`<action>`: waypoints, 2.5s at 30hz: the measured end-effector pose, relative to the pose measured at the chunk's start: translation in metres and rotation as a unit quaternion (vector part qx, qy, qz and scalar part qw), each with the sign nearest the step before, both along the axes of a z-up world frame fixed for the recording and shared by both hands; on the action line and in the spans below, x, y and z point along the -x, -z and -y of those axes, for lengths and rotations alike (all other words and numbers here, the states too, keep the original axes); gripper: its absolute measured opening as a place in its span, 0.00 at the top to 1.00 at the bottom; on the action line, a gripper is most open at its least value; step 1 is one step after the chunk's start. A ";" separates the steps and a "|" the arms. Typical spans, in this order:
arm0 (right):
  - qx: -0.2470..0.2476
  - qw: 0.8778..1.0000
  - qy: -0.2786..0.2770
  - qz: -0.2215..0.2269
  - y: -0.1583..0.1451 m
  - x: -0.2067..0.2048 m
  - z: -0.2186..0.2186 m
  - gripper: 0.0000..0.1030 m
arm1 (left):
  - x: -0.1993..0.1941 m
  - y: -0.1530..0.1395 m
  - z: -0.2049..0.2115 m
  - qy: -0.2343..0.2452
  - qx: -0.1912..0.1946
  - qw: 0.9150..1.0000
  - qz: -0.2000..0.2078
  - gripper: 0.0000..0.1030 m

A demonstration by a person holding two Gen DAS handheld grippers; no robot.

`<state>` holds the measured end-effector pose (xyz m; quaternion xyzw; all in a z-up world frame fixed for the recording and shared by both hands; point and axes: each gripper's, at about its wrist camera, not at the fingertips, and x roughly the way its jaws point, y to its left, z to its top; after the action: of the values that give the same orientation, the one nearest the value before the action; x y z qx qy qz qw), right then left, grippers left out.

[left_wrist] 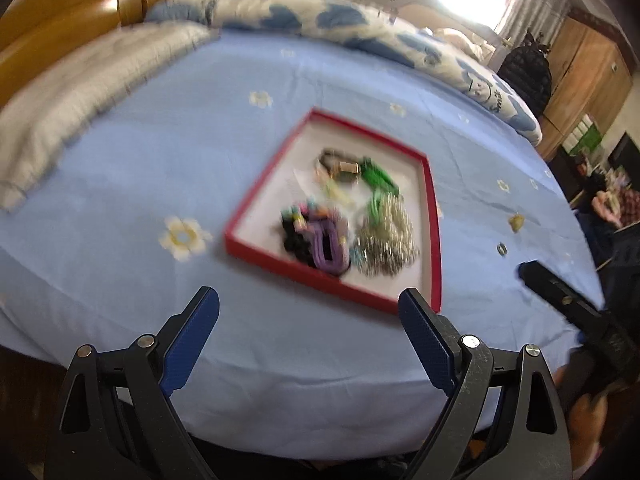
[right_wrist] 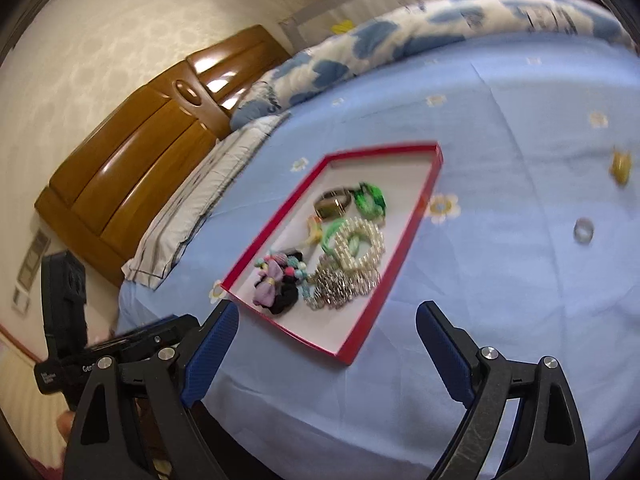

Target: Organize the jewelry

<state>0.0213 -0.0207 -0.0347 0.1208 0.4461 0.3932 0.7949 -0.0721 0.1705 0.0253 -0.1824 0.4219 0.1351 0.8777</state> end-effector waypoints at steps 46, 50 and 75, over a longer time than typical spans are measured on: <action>0.100 0.992 -0.026 0.068 0.017 0.032 -0.012 0.00 | 0.009 0.028 0.027 -0.020 -0.145 0.988 -0.040 0.00; 0.099 0.992 -0.024 0.068 0.016 0.032 -0.012 0.00 | 0.009 0.028 0.028 -0.018 -0.144 0.989 -0.039 0.00; 0.093 0.992 -0.023 0.079 0.009 0.033 -0.010 0.00 | 0.011 0.021 0.031 -0.015 -0.142 0.990 -0.022 0.00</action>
<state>-0.0119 -0.0107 -0.0437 0.0044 0.4189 0.3766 0.8262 -0.0831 0.1392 0.0039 -0.0593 0.4150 0.2108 0.8831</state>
